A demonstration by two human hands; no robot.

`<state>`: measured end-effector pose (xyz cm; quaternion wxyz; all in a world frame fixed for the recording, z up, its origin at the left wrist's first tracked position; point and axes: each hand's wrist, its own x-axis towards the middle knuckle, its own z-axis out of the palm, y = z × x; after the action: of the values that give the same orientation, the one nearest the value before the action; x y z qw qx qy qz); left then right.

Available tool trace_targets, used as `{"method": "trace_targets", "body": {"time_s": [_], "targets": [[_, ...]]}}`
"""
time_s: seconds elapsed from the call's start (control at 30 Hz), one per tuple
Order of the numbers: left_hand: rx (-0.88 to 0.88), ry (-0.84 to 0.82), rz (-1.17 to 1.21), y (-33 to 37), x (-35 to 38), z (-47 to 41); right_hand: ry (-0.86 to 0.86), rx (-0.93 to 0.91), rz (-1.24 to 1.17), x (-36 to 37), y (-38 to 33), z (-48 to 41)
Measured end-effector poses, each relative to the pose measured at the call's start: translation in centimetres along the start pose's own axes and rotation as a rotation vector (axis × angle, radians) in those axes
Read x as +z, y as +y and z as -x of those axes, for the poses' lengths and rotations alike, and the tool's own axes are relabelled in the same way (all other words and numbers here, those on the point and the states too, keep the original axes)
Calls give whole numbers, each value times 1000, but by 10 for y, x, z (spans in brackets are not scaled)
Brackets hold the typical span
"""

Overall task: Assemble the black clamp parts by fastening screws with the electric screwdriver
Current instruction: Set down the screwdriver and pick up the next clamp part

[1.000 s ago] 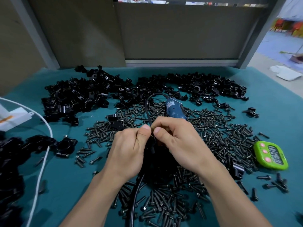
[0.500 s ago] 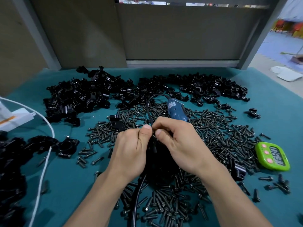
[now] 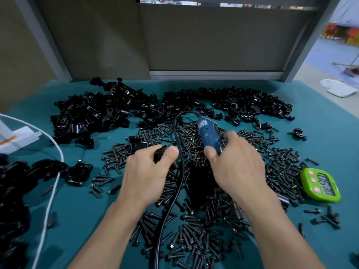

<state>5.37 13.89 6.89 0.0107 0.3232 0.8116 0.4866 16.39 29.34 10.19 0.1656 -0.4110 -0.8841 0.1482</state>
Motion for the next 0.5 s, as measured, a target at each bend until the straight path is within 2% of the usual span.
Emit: {"method": "trace_targets", "body": {"time_s": [0.07,0.13,0.2,0.27,0.33,0.4,0.47,0.5], "targets": [[-56,0,-30,-3,-3,-2,-94,98,103,8,-1,0],[-67,-13,-94,-1,-4,-3,-96,128,90,14,-4,-3],[-65,-3,-140,3,-2,-2,-92,133,10,16,-1,-12],[-61,29,-189,6,-1,-1,-140,183,-170,10,6,-20],[-50,44,-234,8,-1,-1,-184,314,-613,2,13,-23],[-39,41,-276,9,-2,-3,-249,464,-1246,-5,17,-25],[-32,38,-297,9,-2,-3,-341,449,-1764,-13,22,-25],[-29,37,-295,9,-2,-3,-393,391,-1890,-17,24,-26]]}}
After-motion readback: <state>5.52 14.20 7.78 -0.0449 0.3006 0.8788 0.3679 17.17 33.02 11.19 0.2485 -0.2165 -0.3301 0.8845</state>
